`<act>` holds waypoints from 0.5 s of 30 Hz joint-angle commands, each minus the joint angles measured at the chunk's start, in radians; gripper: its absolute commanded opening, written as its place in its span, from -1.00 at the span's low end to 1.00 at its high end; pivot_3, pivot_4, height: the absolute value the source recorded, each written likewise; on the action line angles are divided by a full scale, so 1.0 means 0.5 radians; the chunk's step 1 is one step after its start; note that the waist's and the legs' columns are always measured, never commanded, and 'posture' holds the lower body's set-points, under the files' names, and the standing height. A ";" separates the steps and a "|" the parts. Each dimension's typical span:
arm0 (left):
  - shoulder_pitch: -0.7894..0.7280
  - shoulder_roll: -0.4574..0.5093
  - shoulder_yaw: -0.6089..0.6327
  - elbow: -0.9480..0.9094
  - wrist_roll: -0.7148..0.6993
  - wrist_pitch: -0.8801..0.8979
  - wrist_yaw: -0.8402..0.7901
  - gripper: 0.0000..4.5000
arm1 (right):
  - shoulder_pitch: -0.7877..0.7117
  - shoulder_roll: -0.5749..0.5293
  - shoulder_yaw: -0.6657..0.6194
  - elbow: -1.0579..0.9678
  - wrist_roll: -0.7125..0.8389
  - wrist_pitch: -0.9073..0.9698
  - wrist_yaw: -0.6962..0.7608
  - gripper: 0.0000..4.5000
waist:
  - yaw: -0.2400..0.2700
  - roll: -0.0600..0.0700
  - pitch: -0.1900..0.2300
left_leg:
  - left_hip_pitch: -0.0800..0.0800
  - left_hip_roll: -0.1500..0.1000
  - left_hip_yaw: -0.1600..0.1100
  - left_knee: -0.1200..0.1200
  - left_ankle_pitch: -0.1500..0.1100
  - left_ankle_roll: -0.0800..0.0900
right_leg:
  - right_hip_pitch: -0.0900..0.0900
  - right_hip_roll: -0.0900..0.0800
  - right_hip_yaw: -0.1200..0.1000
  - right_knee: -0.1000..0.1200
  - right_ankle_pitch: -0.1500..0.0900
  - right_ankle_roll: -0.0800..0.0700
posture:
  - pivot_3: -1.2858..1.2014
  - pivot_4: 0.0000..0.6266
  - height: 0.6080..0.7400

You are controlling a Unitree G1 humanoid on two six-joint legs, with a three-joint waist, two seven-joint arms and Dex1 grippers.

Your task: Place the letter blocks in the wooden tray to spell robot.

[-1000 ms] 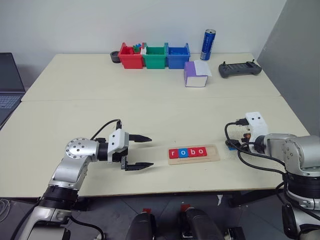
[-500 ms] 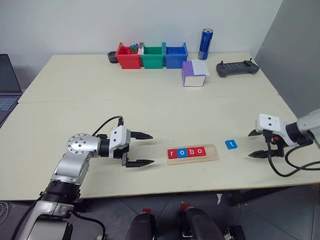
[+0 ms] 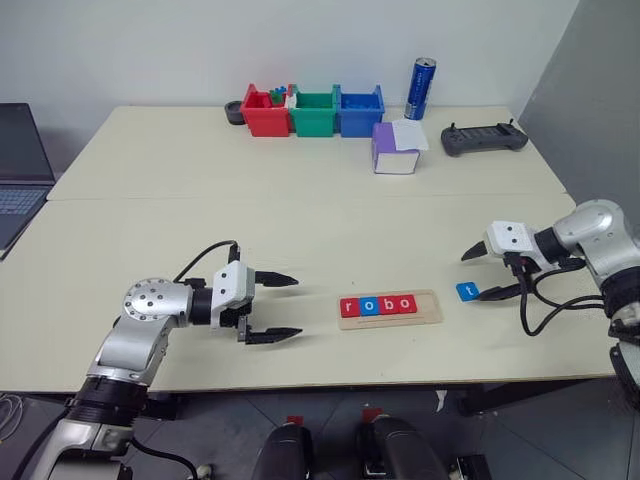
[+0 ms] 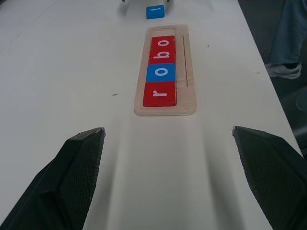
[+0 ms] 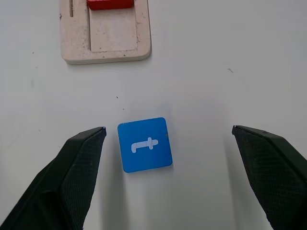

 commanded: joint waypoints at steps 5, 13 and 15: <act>0.055 0.049 0.076 -0.117 -0.045 0.012 0.042 1.00 | -0.019 0.016 0.028 0.104 -0.055 -0.096 0.163 0.99 | -0.002 0.000 0.000 | 0.000 0.000 0.000 0.000 0.000 0.000 | 0.000 0.000 0.000 0.001 0.000 0.000 | 0.03 -0.52 1.00; 0.039 0.056 0.073 -0.103 -0.040 0.019 0.048 1.00 | -0.010 0.064 0.020 0.190 -0.123 -0.116 0.160 0.61 | -0.002 0.000 0.000 | 0.002 0.000 0.000 0.000 0.000 0.000 | 0.000 0.000 0.000 0.002 0.000 -0.001 | 0.03 -0.52 1.00; 0.031 0.054 0.073 -0.098 -0.040 0.020 0.048 1.00 | -0.006 0.075 0.007 0.204 -0.140 -0.122 0.163 0.28 | -0.002 0.000 0.000 | 0.002 0.000 0.000 0.000 0.000 0.000 | 0.001 0.000 0.000 0.002 0.000 -0.001 | 0.03 -0.52 1.00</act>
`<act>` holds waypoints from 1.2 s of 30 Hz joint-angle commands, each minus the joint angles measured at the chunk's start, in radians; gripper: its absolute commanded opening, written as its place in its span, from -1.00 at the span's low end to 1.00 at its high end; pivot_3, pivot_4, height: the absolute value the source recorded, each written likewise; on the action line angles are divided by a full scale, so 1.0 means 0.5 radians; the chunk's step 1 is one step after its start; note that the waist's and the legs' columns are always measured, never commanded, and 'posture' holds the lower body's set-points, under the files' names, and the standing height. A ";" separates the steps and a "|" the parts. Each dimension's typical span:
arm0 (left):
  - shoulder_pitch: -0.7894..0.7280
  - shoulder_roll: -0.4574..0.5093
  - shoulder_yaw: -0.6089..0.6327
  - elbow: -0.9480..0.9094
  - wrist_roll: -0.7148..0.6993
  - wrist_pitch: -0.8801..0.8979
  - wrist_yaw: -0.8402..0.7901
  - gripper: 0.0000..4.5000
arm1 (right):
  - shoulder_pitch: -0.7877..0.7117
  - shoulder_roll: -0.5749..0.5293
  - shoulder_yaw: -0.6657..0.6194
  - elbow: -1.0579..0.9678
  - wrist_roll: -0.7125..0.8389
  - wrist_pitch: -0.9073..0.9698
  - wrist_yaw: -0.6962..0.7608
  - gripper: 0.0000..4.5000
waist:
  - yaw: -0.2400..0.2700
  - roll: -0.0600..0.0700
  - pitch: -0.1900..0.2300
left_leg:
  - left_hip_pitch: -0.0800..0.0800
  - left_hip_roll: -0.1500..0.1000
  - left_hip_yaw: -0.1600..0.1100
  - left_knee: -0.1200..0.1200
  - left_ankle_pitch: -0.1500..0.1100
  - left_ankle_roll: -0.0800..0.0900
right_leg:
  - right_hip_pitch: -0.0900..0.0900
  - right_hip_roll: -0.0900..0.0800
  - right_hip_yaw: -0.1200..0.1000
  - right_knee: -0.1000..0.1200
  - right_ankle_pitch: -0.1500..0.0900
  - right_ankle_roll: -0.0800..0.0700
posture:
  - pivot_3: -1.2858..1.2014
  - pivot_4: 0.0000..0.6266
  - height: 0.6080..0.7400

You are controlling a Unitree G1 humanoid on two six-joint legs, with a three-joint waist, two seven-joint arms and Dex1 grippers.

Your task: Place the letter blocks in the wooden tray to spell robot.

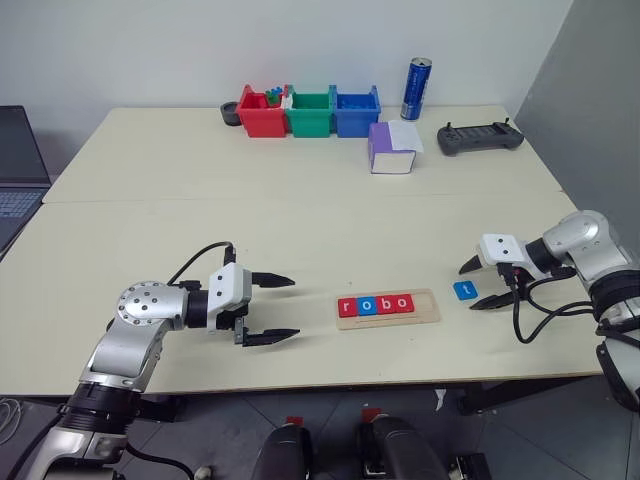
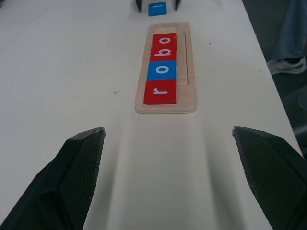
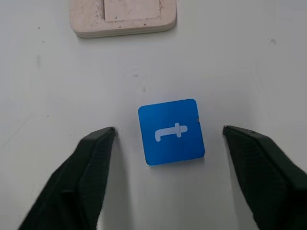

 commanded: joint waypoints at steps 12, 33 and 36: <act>-0.029 0.022 0.059 -0.020 -0.035 -0.019 0.008 1.00 | 0.004 -0.129 -0.094 -0.807 0.290 0.486 0.158 -0.35 | -0.003 0.005 0.003 | 0.002 0.000 0.000 0.000 0.000 0.000 | 0.002 0.000 0.000 0.001 0.000 0.000 | 0.03 -0.52 1.00; -0.087 -0.033 0.005 0.033 -0.008 -0.038 -0.004 1.00 | 0.421 -0.119 0.004 -1.901 0.137 1.361 -0.123 -0.35 | 0.022 0.006 0.003 | -0.001 0.000 -0.003 0.002 0.000 0.000 | 0.001 -0.001 -0.003 0.000 0.000 0.000 | 0.03 -0.52 1.00; -0.069 -0.023 0.013 0.031 -0.011 -0.046 -0.009 1.00 | 0.418 -0.099 0.013 -1.865 0.098 1.345 -0.127 -0.35 | 0.022 0.006 0.003 | -0.001 0.000 -0.003 0.003 0.000 0.000 | 0.001 -0.001 -0.003 0.000 0.000 0.000 | 0.03 -0.52 1.00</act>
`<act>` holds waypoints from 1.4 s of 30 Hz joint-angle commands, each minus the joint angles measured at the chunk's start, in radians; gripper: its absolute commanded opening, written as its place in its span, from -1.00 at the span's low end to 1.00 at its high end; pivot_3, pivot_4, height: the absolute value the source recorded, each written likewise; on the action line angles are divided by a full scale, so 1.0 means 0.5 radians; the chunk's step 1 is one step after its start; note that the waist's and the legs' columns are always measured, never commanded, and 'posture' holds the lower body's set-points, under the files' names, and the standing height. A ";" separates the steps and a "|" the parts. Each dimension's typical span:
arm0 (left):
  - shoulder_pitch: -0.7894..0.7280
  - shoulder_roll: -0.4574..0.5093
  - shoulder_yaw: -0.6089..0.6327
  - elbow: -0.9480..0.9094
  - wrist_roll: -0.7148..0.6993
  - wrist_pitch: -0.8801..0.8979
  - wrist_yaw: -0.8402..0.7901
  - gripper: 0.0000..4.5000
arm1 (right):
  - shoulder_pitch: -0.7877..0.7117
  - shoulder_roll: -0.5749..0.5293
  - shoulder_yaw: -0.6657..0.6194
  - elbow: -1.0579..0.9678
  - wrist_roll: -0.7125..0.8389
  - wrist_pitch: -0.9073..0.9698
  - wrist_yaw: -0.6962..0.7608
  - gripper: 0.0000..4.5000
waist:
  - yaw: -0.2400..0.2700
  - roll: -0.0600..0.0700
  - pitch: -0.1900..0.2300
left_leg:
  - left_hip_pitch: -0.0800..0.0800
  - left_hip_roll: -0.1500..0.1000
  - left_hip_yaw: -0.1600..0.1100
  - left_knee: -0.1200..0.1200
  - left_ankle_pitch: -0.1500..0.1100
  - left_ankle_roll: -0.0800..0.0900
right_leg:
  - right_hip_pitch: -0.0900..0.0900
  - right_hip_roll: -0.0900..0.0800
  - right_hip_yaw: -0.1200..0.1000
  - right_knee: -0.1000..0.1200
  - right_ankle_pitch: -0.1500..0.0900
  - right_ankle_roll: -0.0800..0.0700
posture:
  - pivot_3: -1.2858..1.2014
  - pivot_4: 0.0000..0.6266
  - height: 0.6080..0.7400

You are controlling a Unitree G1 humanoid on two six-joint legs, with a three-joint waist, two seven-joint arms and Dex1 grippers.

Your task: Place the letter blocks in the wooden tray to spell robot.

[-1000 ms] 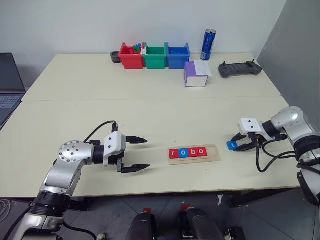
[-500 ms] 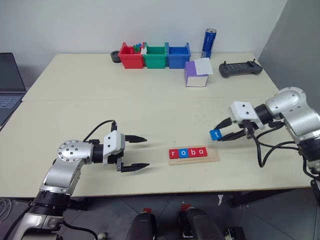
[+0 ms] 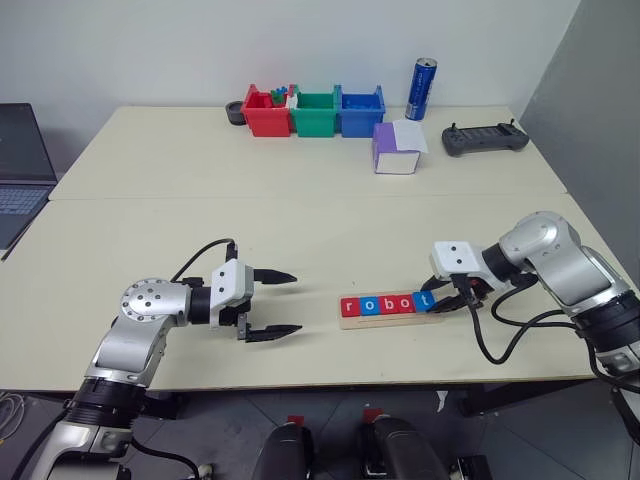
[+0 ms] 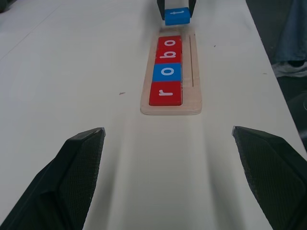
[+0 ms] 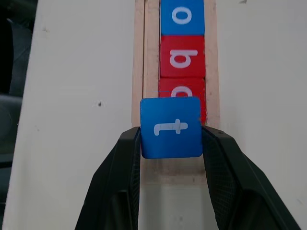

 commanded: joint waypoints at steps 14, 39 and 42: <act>0.021 0.010 0.017 -0.066 -0.019 -0.023 0.004 1.00 | -0.065 0.105 -0.025 0.237 -0.176 -0.161 -0.032 -0.35 | -0.003 0.000 0.000 | 0.000 0.000 0.000 0.000 0.000 0.000 | 0.000 0.000 0.000 0.000 0.000 0.000 | 0.03 -0.52 1.00; 0.005 0.010 0.018 -0.034 -0.015 -0.038 -0.007 1.00 | -0.117 0.092 -0.121 0.124 -0.097 -0.087 0.074 0.91 | -0.003 0.000 0.000 | 0.000 0.000 0.000 0.000 0.000 0.000 | 0.000 0.000 0.000 0.001 0.000 0.000 | 0.03 -0.52 1.00; 0.002 0.010 0.017 -0.032 -0.014 -0.039 -0.008 1.00 | -0.118 0.043 -0.181 0.058 -0.048 -0.061 0.098 0.99 | -0.002 0.000 0.000 | 0.000 0.000 0.000 0.000 0.000 0.000 | 0.000 0.000 0.000 0.001 0.000 0.000 | 0.03 -0.52 1.00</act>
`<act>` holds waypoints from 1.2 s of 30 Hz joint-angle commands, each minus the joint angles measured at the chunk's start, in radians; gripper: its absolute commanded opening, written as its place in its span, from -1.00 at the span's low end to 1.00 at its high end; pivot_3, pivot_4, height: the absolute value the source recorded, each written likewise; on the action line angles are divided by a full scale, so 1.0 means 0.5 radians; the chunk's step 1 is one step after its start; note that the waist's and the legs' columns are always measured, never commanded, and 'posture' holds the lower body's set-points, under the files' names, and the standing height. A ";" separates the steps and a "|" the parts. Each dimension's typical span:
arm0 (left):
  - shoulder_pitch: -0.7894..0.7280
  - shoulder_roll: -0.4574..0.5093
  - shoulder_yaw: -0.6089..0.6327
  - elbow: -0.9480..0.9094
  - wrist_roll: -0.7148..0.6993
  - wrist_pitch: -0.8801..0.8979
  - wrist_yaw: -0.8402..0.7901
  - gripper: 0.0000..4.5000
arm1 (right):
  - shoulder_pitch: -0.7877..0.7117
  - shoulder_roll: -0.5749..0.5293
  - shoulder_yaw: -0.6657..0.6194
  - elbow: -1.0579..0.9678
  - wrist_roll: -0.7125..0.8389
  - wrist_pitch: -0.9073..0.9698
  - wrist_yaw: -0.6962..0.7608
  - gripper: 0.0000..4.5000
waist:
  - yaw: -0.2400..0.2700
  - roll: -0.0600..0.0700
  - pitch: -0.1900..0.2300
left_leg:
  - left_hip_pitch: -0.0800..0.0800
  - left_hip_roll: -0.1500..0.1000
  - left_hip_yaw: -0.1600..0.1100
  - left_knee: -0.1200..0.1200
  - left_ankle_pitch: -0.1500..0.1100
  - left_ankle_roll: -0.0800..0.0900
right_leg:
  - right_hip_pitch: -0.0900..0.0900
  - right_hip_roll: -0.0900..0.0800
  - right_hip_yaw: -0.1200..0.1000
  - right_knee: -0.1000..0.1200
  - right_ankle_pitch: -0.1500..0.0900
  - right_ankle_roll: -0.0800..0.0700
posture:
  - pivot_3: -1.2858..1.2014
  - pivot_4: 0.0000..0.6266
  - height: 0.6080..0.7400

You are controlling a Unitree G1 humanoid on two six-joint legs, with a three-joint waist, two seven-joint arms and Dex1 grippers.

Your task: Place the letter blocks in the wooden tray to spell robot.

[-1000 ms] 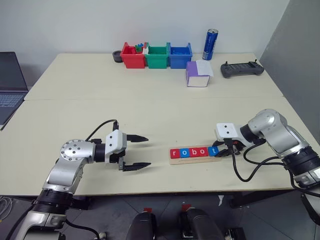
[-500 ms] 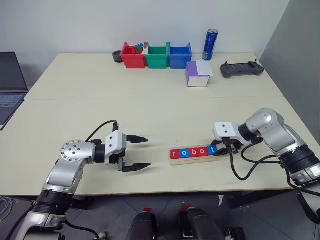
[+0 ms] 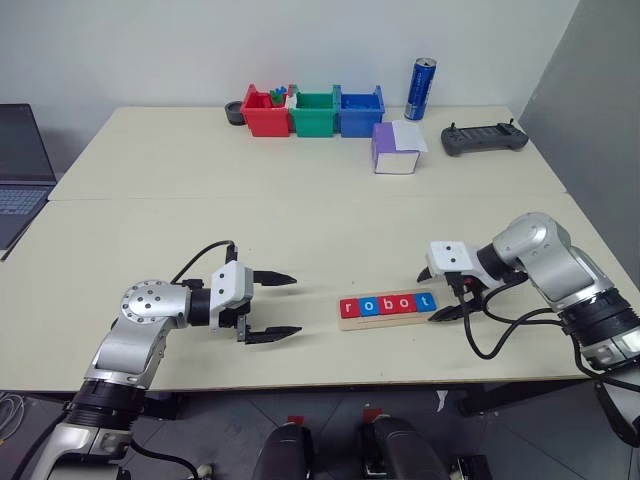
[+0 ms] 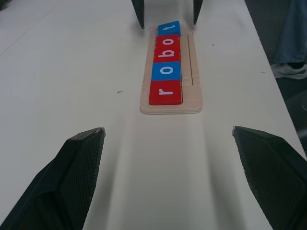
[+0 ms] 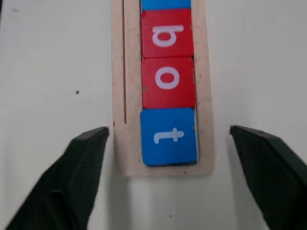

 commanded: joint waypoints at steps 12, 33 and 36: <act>-0.026 0.003 0.004 -0.023 -0.010 -0.032 -0.011 1.00 | 0.176 -0.153 -0.217 -0.338 0.227 0.340 -0.052 0.72 | 0.000 -0.001 0.000 | 0.000 0.000 0.000 0.000 0.000 0.000 | 0.001 0.000 0.000 0.000 0.000 0.000 | 0.03 -0.52 1.00; -0.031 0.012 0.008 -0.024 -0.003 -0.024 -0.034 1.00 | 0.342 -0.117 -0.174 -0.319 0.219 0.319 -0.156 -0.99 | -0.002 -0.001 -0.001 | 0.000 0.000 0.000 0.000 0.000 0.000 | 0.001 0.000 0.000 0.000 0.000 0.000 | 0.03 -0.52 1.00; -0.027 0.016 0.013 -0.028 -0.002 -0.024 -0.031 1.00 | 0.314 -0.087 -0.165 -0.225 0.215 0.278 -0.160 -0.99 | -0.002 -0.001 -0.001 | 0.000 0.000 0.000 0.000 0.000 0.000 | 0.001 0.000 0.000 0.000 0.000 0.000 | 0.03 -0.52 1.00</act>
